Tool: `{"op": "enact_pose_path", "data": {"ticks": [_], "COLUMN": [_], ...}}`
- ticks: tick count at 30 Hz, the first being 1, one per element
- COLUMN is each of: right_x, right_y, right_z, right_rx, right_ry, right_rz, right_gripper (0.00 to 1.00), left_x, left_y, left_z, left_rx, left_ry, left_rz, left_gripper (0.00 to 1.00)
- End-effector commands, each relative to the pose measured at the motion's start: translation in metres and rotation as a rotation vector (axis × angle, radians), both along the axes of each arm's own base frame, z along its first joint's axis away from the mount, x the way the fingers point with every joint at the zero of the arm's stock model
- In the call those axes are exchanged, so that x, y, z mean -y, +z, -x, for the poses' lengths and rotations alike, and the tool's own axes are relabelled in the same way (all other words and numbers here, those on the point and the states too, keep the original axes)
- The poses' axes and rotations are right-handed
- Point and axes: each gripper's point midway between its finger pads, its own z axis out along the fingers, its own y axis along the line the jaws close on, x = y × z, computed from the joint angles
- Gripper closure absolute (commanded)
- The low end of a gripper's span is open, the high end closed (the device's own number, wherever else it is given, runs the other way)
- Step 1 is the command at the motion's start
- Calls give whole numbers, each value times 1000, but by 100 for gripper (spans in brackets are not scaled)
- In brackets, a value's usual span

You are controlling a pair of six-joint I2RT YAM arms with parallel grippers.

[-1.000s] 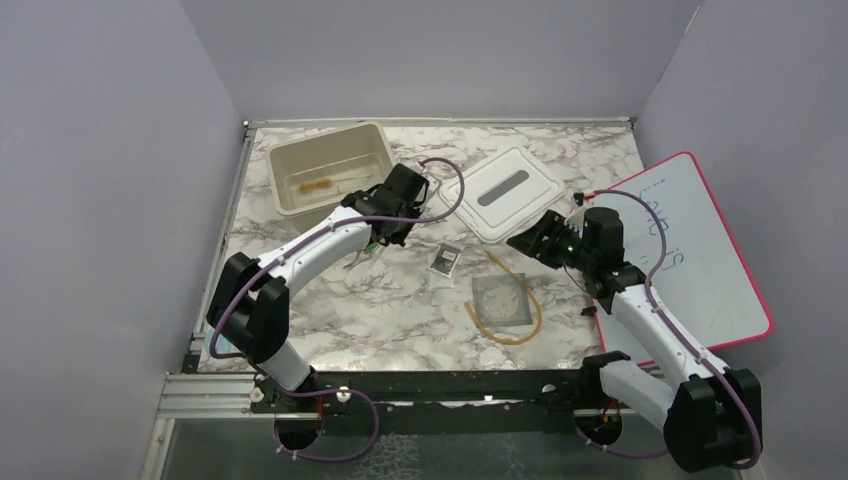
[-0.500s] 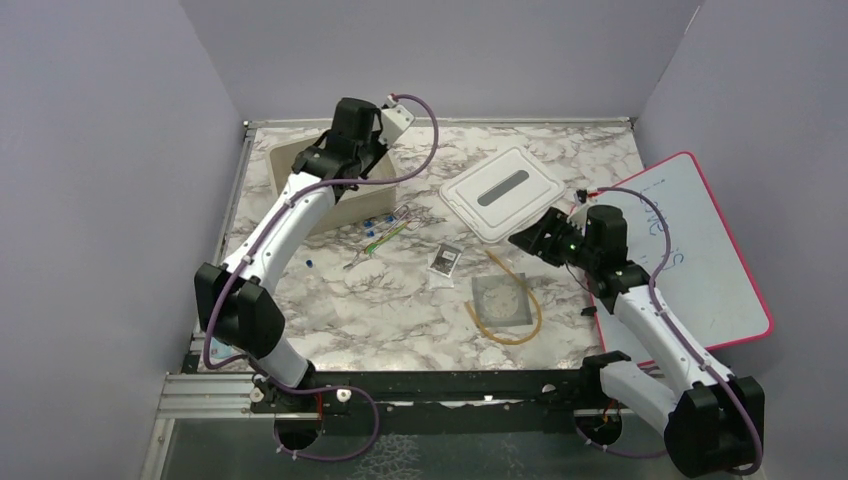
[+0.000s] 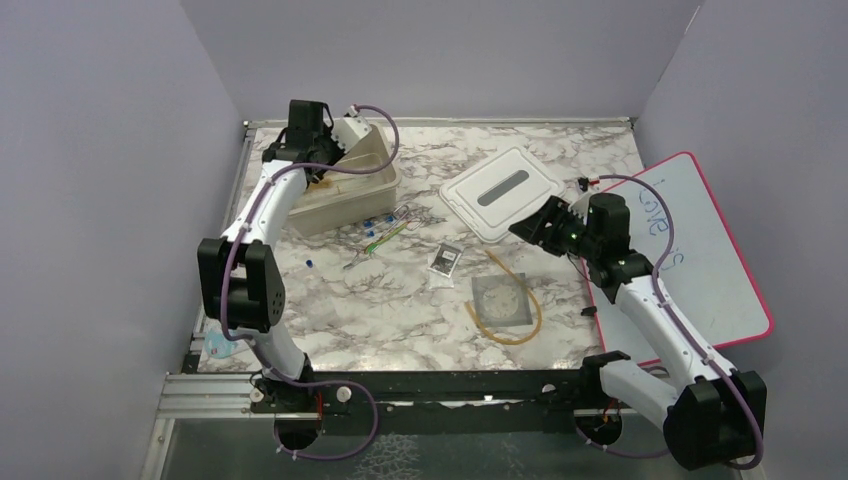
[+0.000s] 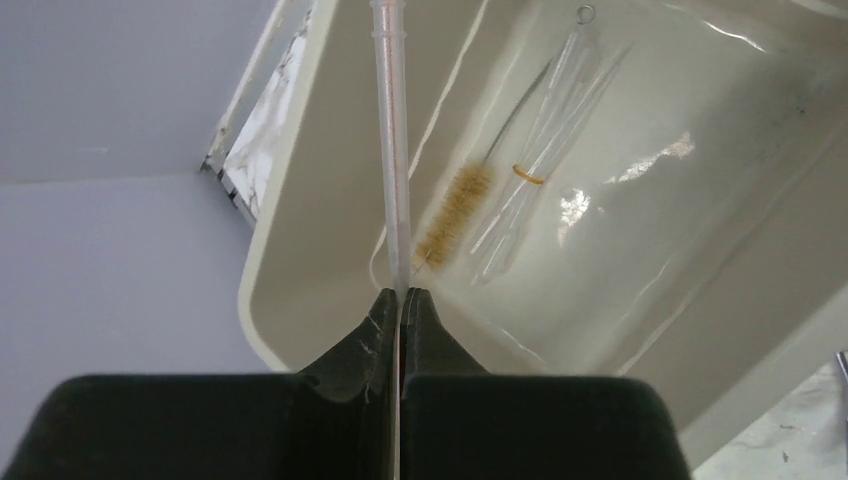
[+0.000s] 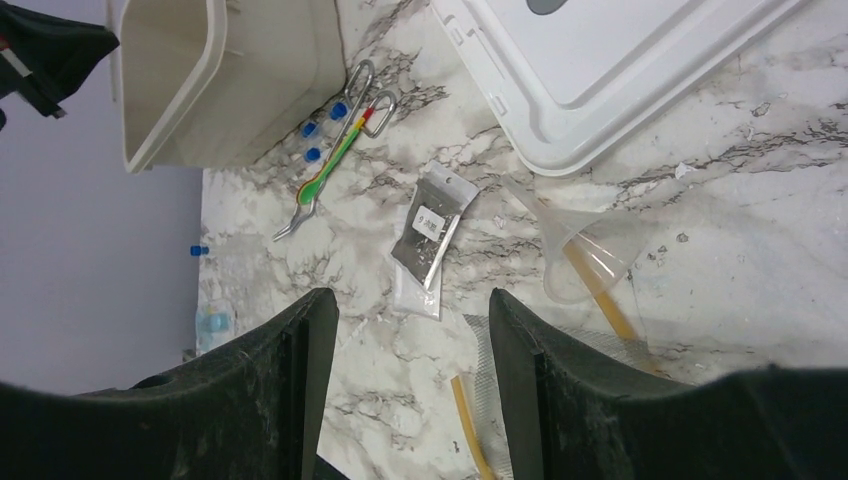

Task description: Organize the chemistry lab equipment

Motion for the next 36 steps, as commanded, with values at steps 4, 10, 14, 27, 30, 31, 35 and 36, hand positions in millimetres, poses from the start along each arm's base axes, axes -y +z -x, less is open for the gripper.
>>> {"op": "enact_pose_path", "data": {"ticks": [4,10,14,27,30,31,35,36], "right_x": [2,1,1,-1,-1,-1,-2,-2], "right_y": [2,0,-3,-3,-5,-6,-6,-6], "right_z": [-5,-8,-9,-15,-14,-14,-14,-14], "right_rx": [4,0,-10,-21,-26,-26,-30,-29], "right_ry": [-16,-14,-12,-7,-8,-7,2,0], "right_rz": [18,18,22,24,22,22,22,24], "right_gripper": [38,38,38,38,38,38,38,38], "left_x": [13,5,4,5,4,5,8,8], "left_y": [-26,-53,-69,-105,-110,-110,-95,-89], "left_z": [-24,-41,-51,-71,-71,-71,-70,-70], "left_rx": [-16,-54,-44,-47,-58,-59,-32,-20], "left_ry": [-211,-276,-321,-335,-323,-317,-308,-306], "left_rz": [-113,-241,-298,-317,-312,-306,-280,-276], "left_gripper": [100,100,100,86,79,78,72,70]}}
